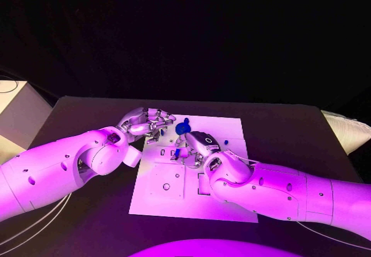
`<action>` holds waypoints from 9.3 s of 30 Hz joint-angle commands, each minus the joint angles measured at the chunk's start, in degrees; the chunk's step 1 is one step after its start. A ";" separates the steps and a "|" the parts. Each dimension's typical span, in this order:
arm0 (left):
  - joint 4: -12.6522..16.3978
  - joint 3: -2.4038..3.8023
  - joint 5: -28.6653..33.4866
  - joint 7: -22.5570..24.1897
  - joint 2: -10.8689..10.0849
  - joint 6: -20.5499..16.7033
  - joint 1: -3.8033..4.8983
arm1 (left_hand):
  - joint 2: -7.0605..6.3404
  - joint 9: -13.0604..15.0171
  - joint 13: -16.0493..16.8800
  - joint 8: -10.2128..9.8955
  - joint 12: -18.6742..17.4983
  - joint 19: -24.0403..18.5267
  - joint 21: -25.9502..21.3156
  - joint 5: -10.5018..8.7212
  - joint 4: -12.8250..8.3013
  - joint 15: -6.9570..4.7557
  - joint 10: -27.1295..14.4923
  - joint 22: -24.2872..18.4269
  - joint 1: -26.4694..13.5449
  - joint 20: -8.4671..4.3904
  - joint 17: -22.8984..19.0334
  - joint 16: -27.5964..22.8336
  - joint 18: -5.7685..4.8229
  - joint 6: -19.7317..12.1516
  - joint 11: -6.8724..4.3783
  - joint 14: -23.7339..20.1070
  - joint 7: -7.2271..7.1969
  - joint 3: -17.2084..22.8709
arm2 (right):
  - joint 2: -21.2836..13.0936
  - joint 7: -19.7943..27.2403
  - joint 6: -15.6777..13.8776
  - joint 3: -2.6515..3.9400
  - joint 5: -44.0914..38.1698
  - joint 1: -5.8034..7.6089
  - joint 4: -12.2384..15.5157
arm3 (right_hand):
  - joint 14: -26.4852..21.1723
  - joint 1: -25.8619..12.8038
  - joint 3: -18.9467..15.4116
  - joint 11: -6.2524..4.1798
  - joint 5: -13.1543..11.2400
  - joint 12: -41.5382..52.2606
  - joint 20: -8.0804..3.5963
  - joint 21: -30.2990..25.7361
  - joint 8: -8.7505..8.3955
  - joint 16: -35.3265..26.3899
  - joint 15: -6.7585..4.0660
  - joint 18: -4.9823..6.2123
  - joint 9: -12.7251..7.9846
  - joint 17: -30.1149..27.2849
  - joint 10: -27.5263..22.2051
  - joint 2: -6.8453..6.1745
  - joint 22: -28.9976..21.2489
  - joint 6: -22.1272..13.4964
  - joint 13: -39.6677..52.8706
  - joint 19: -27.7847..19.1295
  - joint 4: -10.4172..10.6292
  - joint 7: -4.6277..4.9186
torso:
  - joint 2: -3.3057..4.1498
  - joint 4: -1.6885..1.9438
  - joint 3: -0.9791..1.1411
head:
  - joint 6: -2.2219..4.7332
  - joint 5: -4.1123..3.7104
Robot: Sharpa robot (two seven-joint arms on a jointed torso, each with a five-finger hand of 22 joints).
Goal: Assemble the parts on the task board
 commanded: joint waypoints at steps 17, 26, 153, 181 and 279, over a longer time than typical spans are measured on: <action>-3.54 1.49 -16.38 -14.01 0.80 6.68 0.91 | 0.20 3.73 30.27 6.59 21.33 4.04 3.02 0.08 4.61 -2.46 18.86 5.62 -3.83 -2.09 12.42 2.75 -1.53 5.01 -2.93 5.29 -3.54 -4.55 | -9.17 19.50 0.04 0.42 19.74 6.93 6.61 | 5.79 4.47 -8.08 1.25 4.25 -1.59 1.65 -2.98 -2.57 -0.10 1.49 0.65 -1.23 14.55 -2.45 4.20 12.54 -2.01 6.35 4.47 0.07 1.38 | -2.41 -0.62 0.55 | 0.80 1.02; -7.58 1.51 -28.06 -27.60 4.48 14.94 4.10 | 0.76 8.19 30.83 11.04 21.35 4.53 3.43 0.09 7.40 -3.35 18.67 6.49 -5.13 -2.81 12.76 2.82 -1.69 4.57 -3.95 5.43 -4.74 -4.79 | -16.60 24.10 6.71 0.45 36.12 11.83 4.40 | 5.77 4.70 -7.68 0.49 7.72 -1.65 1.04 -3.27 -0.44 -0.14 0.82 0.71 -0.41 14.50 -2.70 4.81 12.41 -0.32 6.14 4.38 0.01 0.57 | -3.48 -1.12 0.74 | 0.59 1.62; -15.16 -9.51 -31.98 -43.53 15.93 27.48 14.85 | 0.54 31.25 21.96 21.73 15.43 2.09 1.06 5.31 -0.70 -4.17 11.97 2.72 -9.84 -3.29 10.15 0.94 -0.92 -1.32 -4.96 4.16 -5.74 19.86 | -18.09 22.37 9.88 0.64 40.34 13.58 -3.89 | 5.66 2.14 -8.52 0.58 8.41 -1.64 0.97 -3.89 0.16 -0.41 0.85 0.83 -0.15 14.12 -2.82 4.85 12.11 -1.78 5.92 4.22 0.11 0.69 | -3.07 -0.94 1.45 | -2.39 1.91; -7.46 -9.90 -41.12 -43.92 11.49 15.03 11.85 | -1.58 32.78 27.30 24.57 18.64 4.54 3.09 16.02 -4.61 -5.58 17.43 6.87 -15.77 -4.45 12.87 2.53 -1.66 1.25 -6.47 5.47 -7.38 22.56 | -18.54 22.29 10.05 0.63 40.29 13.42 -3.94 | 5.63 1.88 -8.55 0.59 8.59 -1.71 0.97 -4.04 0.24 -0.48 0.85 0.86 -0.12 14.01 -2.91 5.06 12.03 -1.88 5.83 4.17 0.14 0.70 | -2.98 -1.04 1.45 | -2.78 2.48; -7.29 -9.41 -46.05 -44.83 12.64 21.70 8.68 | -2.19 32.69 26.81 24.89 18.28 4.62 3.05 15.94 -4.74 -5.90 17.73 6.79 -16.75 -4.82 12.88 2.52 -1.67 2.06 -6.81 5.52 -7.77 23.63 | -18.90 22.24 10.95 0.63 40.21 13.11 -3.82 | 5.60 1.68 -8.59 0.59 8.96 -1.83 0.97 -4.19 0.39 -0.56 0.85 0.89 -0.06 13.90 -3.09 5.23 11.96 -2.05 5.67 4.13 0.11 0.71 | -2.96 -1.01 1.46 | -4.68 2.38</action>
